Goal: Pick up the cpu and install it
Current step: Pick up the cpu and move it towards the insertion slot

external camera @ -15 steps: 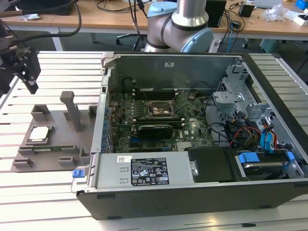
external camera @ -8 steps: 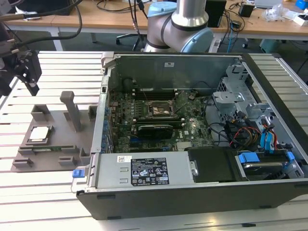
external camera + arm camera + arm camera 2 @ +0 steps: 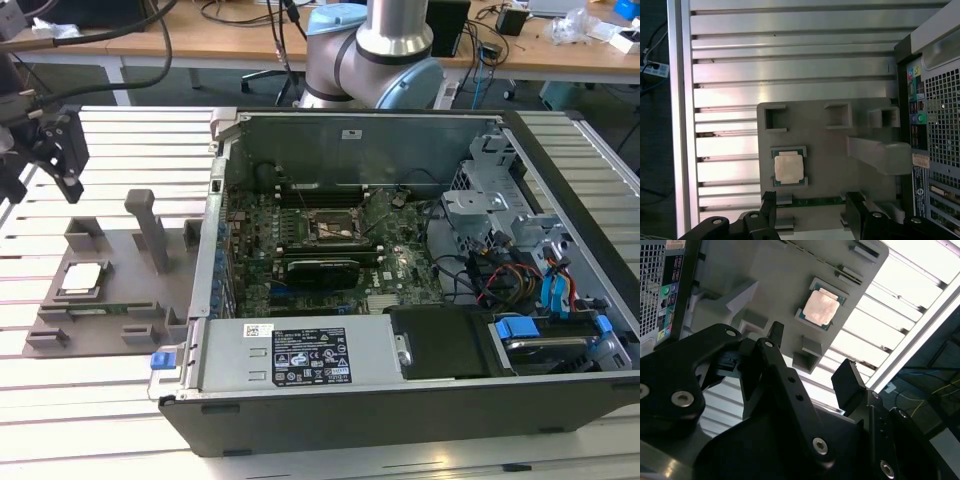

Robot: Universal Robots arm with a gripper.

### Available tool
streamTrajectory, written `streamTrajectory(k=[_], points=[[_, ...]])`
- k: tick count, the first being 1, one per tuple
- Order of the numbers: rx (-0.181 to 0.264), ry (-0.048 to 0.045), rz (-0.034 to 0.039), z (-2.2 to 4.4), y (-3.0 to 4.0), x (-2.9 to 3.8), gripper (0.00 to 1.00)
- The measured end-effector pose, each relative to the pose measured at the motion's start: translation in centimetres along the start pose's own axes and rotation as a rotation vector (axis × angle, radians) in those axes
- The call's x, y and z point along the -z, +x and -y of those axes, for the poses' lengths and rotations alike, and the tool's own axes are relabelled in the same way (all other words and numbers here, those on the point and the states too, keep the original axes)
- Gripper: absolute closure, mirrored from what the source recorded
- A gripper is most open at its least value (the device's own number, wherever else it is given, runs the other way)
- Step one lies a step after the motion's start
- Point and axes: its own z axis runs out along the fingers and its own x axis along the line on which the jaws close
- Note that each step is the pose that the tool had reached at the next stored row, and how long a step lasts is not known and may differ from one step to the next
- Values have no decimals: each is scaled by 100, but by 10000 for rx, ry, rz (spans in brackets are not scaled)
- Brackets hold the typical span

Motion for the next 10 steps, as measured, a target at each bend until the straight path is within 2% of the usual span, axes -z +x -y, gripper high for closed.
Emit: streamTrajectory(k=[10], points=[[0, 1, 0, 1, 2, -65, 34]])
